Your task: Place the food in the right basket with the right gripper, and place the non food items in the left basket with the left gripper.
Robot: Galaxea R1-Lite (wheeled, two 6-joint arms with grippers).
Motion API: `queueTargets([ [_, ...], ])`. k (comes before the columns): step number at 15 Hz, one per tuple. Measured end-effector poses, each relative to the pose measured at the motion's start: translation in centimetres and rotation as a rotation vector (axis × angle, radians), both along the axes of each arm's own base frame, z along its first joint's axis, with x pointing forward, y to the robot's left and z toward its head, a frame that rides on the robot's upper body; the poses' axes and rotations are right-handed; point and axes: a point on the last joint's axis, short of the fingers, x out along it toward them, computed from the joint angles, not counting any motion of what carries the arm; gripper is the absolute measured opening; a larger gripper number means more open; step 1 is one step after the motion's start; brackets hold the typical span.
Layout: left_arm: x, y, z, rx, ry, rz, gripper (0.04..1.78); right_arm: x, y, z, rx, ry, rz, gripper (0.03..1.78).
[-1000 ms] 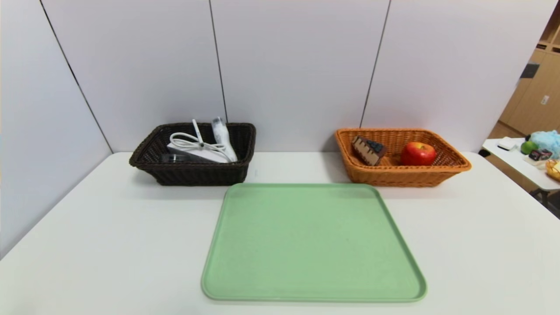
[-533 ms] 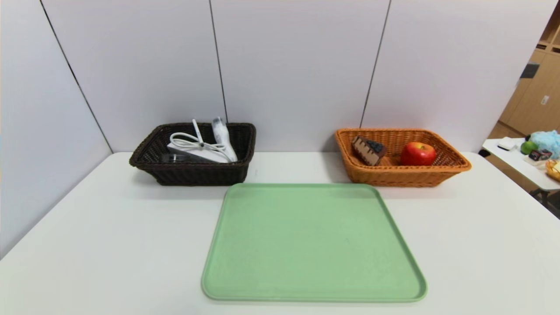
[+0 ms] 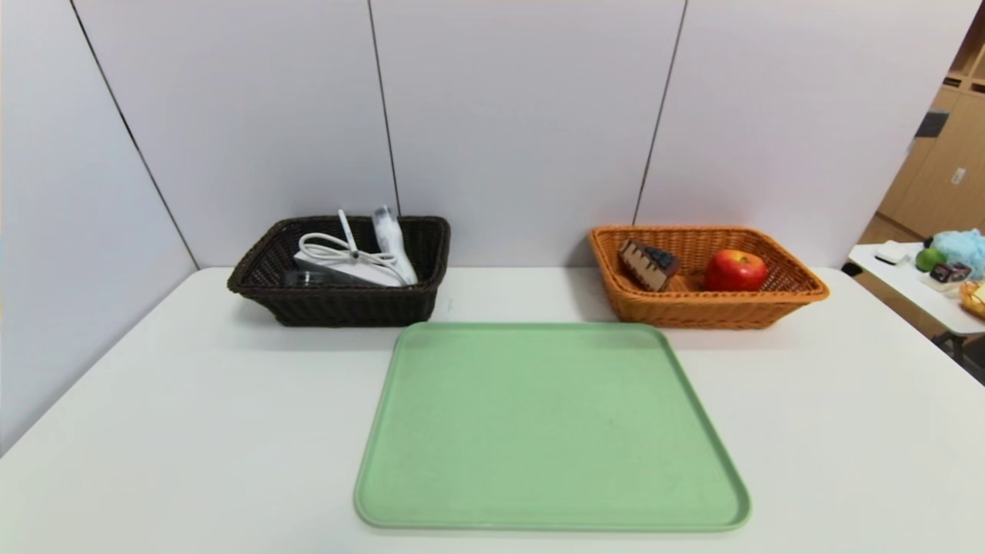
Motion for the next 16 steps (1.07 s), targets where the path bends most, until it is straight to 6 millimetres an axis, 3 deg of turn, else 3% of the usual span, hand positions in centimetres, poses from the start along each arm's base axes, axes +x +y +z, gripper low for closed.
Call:
queueTargets([
  [4, 1.1, 0.0, -2.3, 0.016, 0.046, 0.001, 1.69, 0.7, -0.1, -2.2, -0.002, 0.111, -0.066, 1.69],
  [7, 1.5, -0.1, -2.9, 0.025, 0.023, -0.049, 1.69, 0.9, -0.4, -3.2, 0.002, 0.189, -0.173, 1.69],
  [10, 1.7, -0.3, -3.8, 0.002, 0.075, -0.126, 1.69, 0.9, -0.4, -3.4, 0.037, 0.201, -0.178, 1.69],
  [13, 1.7, -0.2, -3.8, -0.110, 0.065, -0.117, 1.69, 0.9, -0.5, -3.4, 0.161, 0.210, -0.192, 1.69],
  [16, 1.7, -0.2, -3.8, -0.168, 0.057, -0.096, 1.69, 0.9, -0.5, -3.3, 0.169, 0.208, -0.193, 1.69],
])
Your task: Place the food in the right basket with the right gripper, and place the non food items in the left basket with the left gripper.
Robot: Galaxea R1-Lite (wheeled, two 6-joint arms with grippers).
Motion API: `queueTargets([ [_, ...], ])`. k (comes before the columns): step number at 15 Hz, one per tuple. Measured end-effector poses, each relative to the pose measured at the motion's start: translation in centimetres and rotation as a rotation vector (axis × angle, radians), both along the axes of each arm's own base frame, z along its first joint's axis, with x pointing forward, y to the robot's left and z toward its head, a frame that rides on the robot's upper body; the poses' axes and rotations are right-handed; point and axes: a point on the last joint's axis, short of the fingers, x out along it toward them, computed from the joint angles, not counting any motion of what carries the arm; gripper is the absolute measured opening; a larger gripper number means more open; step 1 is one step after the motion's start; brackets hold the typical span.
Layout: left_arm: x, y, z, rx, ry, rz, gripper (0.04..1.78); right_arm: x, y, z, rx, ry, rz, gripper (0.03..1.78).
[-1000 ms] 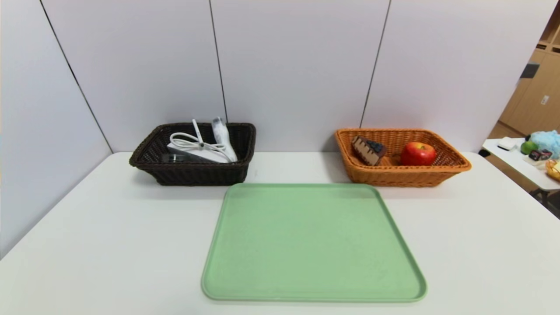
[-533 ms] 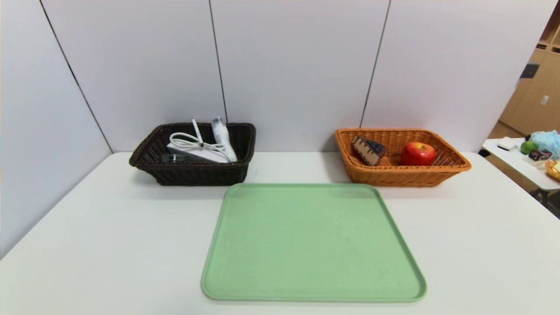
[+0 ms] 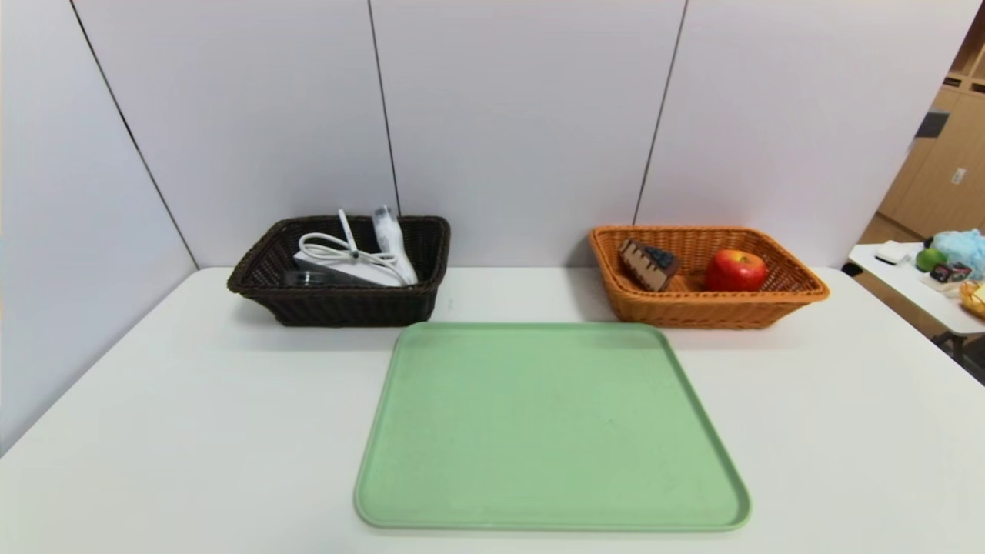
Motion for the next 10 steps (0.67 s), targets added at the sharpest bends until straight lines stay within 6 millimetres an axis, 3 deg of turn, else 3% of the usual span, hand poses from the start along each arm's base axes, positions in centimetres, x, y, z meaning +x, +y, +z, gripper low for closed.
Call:
queueTargets([
  [10, 0.00, 0.00, 0.00, -0.001, 0.000, 0.000, 1.69, 0.01, 0.00, -0.02, 0.001, 0.001, -0.001, 1.69],
])
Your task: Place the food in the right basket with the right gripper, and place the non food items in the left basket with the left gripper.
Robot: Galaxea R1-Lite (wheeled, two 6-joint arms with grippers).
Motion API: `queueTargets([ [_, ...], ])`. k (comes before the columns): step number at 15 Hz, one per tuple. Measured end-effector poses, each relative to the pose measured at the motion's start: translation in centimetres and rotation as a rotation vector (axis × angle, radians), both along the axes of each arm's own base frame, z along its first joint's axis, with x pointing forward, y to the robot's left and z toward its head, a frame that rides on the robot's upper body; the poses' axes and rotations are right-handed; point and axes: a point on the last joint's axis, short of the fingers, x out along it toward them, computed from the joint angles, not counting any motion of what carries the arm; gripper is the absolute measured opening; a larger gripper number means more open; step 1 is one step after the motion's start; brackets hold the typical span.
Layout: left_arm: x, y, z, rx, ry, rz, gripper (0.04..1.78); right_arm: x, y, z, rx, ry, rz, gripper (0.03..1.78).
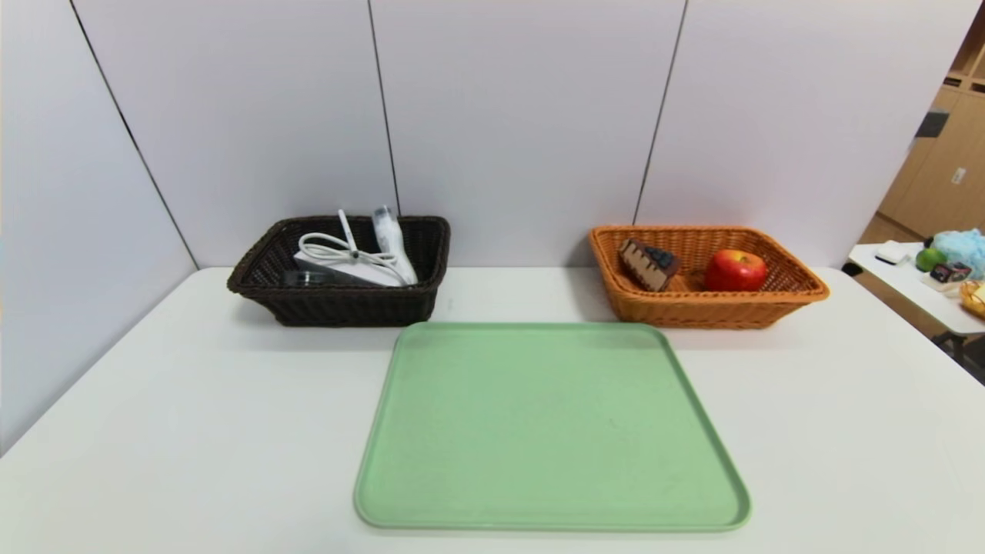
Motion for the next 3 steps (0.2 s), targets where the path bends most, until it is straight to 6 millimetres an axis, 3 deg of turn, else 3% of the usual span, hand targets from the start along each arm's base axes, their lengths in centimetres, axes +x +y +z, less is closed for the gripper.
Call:
queueTargets([
  [3, 0.00, 0.00, 0.00, 0.000, 0.000, 0.000, 1.69, 0.00, 0.00, 0.01, 0.000, -0.001, 0.000, 1.69],
])
